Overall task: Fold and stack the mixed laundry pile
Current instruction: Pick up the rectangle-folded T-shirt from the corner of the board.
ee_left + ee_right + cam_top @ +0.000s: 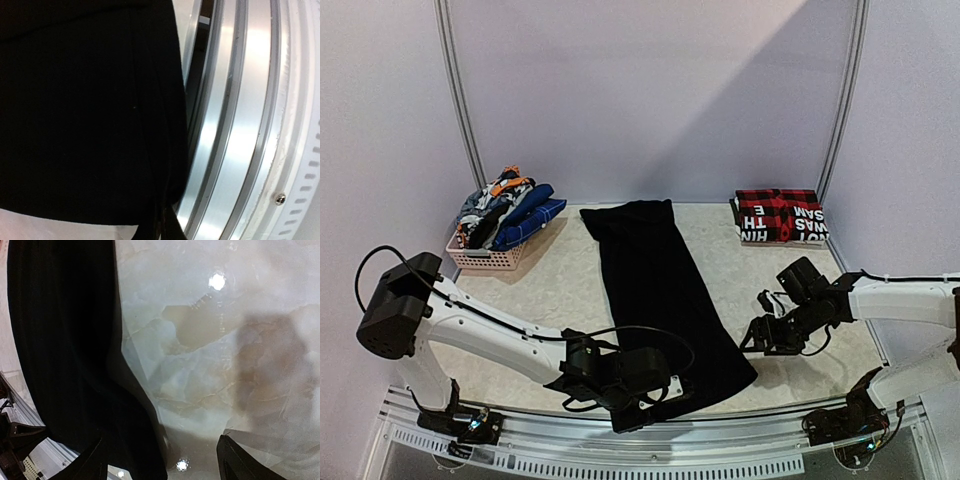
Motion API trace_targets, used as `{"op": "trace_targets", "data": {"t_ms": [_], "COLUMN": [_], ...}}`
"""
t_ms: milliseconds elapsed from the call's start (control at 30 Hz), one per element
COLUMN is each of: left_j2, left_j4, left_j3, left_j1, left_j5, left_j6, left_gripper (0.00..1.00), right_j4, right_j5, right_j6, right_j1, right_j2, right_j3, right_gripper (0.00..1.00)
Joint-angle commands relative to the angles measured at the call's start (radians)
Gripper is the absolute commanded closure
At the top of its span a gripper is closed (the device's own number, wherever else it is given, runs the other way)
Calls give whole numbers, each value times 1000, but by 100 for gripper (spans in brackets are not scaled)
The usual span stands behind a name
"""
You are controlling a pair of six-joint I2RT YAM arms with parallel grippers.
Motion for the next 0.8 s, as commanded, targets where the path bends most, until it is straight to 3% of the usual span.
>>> {"op": "trace_targets", "data": {"t_ms": [0, 467, 633, 767], "left_j2": [11, 6, 0, -2], "left_j4": [15, 22, 24, 31], "left_j3": [-15, -30, -33, -33], "left_j1": [-9, -7, -7, -7], "left_j5": [-16, -28, -30, -27], "left_j6": [5, -5, -6, -8], "left_gripper": [100, 100, 100, 100], "right_j4": [20, 21, -14, -4], "right_j5": [-38, -140, -164, -169], "right_j6": [-13, -25, -33, -27], "right_j1": [10, 41, 91, 99], "right_j2": [18, 53, 51, 58], "right_j3": [-21, -36, -23, -21], "right_gripper": [26, 46, 61, 82]}}
